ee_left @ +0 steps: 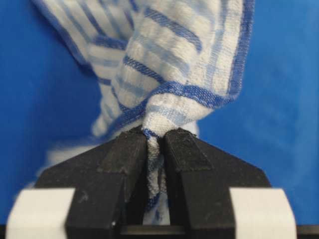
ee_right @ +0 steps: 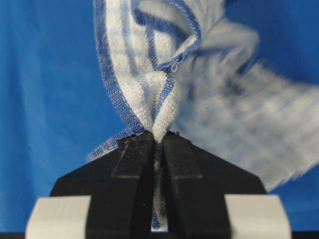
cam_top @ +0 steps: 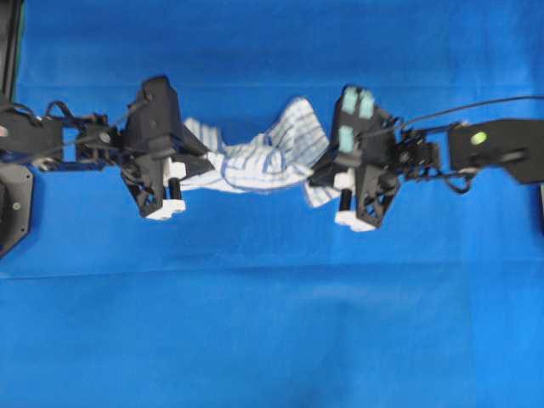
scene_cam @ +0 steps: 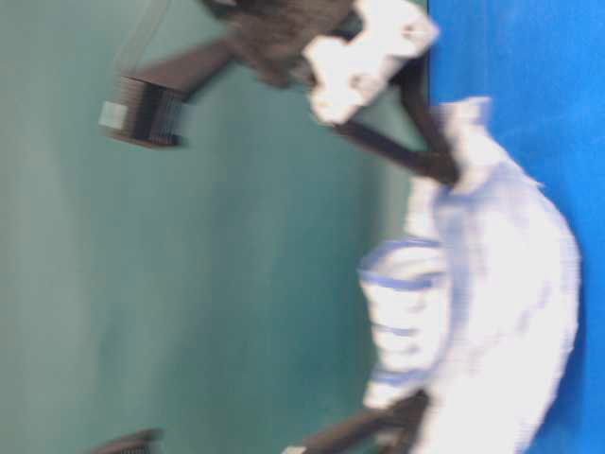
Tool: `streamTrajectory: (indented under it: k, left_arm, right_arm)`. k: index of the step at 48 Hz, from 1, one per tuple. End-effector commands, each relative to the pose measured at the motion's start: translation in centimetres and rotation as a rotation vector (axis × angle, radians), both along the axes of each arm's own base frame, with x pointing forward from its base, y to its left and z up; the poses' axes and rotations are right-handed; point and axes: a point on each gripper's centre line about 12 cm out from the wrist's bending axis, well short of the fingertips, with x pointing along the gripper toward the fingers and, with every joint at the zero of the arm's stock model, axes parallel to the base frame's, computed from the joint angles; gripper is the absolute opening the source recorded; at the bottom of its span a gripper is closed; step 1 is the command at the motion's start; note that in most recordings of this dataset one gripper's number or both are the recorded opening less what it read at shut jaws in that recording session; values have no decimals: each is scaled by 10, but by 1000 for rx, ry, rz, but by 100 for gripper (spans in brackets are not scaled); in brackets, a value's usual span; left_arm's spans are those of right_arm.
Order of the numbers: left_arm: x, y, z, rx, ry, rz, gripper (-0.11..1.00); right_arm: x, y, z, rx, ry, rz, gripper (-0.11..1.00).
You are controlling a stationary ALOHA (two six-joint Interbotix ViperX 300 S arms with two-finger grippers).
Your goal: Lift the towel with both arms.
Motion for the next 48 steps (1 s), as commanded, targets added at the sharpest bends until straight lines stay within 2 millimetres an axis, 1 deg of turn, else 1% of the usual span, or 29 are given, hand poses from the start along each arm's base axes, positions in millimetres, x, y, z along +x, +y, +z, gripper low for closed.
streamTrajectory:
  k: [1, 5, 7, 13, 19, 23, 33, 37, 42, 48]
  left_arm:
    - [2, 1, 36, 6, -67, 1, 5]
    - [-1, 0, 57, 9, -99, 0, 5]
    - [-4, 0, 71, 11, -122, -1, 5]
    - [-11, -1, 105, 16, -174, -3, 5]
    - [-19, -3, 144, 24, -244, -5, 5]
    - [-21, -3, 165, 28, -278, -6, 5]
    - [-27, -4, 208, 38, -345, -9, 5]
    - [-30, -4, 225, 44, -377, -10, 5]
    - [-35, -6, 246, 53, -425, -14, 5]
    - [-40, -7, 263, 63, -467, -17, 5]
  right_arm:
    - [-3, -2, 46, -15, -95, -6, 4]
    - [-10, -2, 69, -23, -130, -10, 4]
    - [-14, -2, 83, -29, -151, -12, 4]
    - [-25, -3, 116, -49, -183, -18, 4]
    - [-35, -5, 150, -80, -216, -25, 4]
    - [-43, -6, 177, -106, -247, -32, 4]
    - [-58, -7, 234, -153, -340, -38, 4]
    - [-63, -7, 251, -166, -365, -39, 4]
    - [-67, -8, 267, -178, -385, -42, 4]
    - [-69, -8, 278, -193, -397, -40, 4]
